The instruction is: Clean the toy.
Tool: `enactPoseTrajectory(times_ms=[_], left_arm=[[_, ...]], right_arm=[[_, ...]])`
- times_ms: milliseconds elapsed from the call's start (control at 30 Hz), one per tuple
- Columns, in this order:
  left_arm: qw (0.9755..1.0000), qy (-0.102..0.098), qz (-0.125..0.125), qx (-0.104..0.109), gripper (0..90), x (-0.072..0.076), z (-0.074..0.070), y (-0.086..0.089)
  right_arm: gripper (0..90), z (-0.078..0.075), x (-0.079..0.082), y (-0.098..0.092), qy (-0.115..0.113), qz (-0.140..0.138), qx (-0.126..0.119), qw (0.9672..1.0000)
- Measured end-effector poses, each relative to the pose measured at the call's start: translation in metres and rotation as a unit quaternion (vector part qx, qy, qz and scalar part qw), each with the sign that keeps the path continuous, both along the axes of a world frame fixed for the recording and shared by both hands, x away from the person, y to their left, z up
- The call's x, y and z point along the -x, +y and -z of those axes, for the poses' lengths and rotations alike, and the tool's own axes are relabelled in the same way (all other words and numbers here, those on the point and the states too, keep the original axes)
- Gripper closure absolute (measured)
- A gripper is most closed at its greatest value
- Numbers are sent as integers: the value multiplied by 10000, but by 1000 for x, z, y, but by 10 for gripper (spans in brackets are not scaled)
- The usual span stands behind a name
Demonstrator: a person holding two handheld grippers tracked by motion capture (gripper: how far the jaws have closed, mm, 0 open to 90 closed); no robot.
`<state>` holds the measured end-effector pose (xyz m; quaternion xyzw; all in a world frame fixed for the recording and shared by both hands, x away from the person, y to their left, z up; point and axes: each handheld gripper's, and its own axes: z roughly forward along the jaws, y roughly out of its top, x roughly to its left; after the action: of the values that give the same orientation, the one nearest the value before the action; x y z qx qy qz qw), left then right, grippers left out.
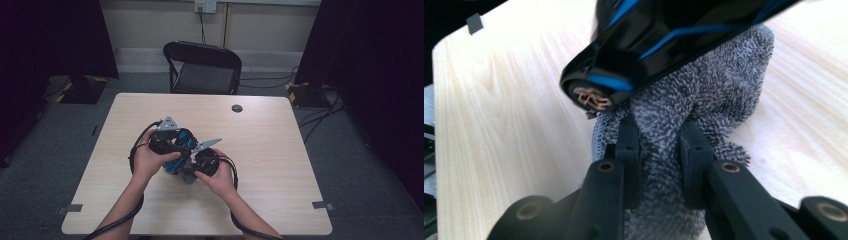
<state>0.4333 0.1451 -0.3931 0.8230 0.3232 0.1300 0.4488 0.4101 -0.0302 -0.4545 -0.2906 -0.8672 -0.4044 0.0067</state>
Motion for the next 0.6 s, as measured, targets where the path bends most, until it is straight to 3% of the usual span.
enactPoseTrajectory(times_ms=[367, 500, 600], left_arm=[[9998, -9, -212, 37, 254, -13, -4, 4], [9995, -28, -297, 53, 254, -14, -8, 11], [9994, -23, -350, 12, 254, -14, -10, 18]], right_arm=[[753, 6, 9, 5, 4, -295, 224, 9993], [753, 4, 9, -3, -85, -273, 316, 9991], [753, 1, 5, -18, -178, -101, 423, 9989]])
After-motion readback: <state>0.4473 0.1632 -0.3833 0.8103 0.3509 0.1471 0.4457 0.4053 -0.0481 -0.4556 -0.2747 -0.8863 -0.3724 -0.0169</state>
